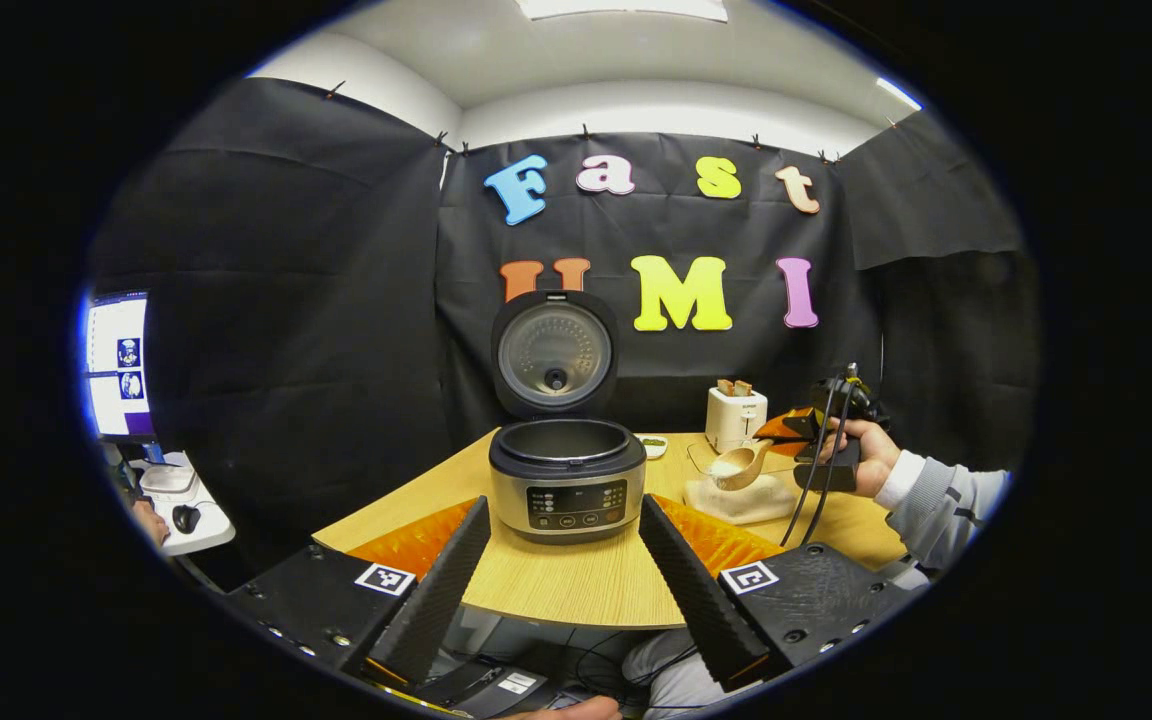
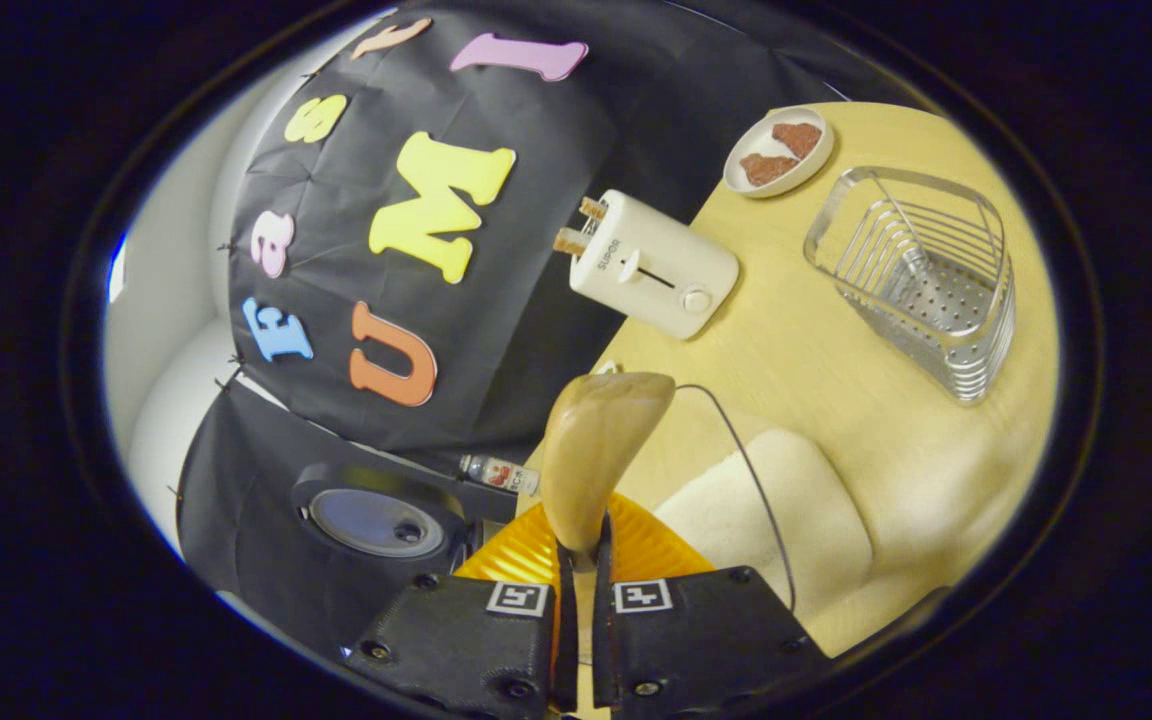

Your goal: Close the left gripper, press the button to open the rice cooker; take a wooden spoon from the chopstick holder with the right hand, scoop a spoonful of rice and pour it into the rice cooker, then put the wooden spoon back into the chopstick holder.

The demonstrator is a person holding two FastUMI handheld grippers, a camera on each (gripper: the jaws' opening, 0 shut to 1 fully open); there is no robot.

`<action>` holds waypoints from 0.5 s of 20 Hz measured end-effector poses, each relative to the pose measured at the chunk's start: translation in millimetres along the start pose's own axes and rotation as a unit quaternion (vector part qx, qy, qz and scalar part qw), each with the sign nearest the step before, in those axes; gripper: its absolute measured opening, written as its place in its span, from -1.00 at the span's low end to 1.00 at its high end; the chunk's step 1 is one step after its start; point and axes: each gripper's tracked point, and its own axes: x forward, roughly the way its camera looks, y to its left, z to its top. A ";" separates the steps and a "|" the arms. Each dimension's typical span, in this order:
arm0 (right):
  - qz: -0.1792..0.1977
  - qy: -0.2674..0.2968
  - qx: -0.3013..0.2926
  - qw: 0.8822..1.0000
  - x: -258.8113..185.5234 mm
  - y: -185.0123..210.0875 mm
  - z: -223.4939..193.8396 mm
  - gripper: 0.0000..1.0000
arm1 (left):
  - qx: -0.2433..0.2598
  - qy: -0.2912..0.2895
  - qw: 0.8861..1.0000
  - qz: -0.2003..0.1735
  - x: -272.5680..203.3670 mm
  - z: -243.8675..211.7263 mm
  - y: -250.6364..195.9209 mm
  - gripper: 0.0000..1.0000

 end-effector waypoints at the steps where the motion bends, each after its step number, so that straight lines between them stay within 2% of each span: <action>1: 0.005 -0.005 0.012 1.000 -2.8 1.1 4.6 -0.79 | 0.000 0.001 1.000 0.001 -0.1 0.2 1.0 0.92; 5: 0.049 -0.014 0.092 0.994 -13.9 12.8 19.8 -0.79 | 0.001 -0.001 1.000 0.000 -3.4 3.0 -0.4 0.92; 8: 0.106 -0.003 0.198 0.974 -17.9 26.2 25.0 -0.79 | -0.004 -0.002 1.000 -0.008 -1.7 3.1 -4.8 0.92; 10: 0.143 -0.014 0.243 0.959 -16.1 36.7 33.0 -0.80 | -0.002 0.000 1.000 -0.009 -3.9 1.6 -3.4 0.92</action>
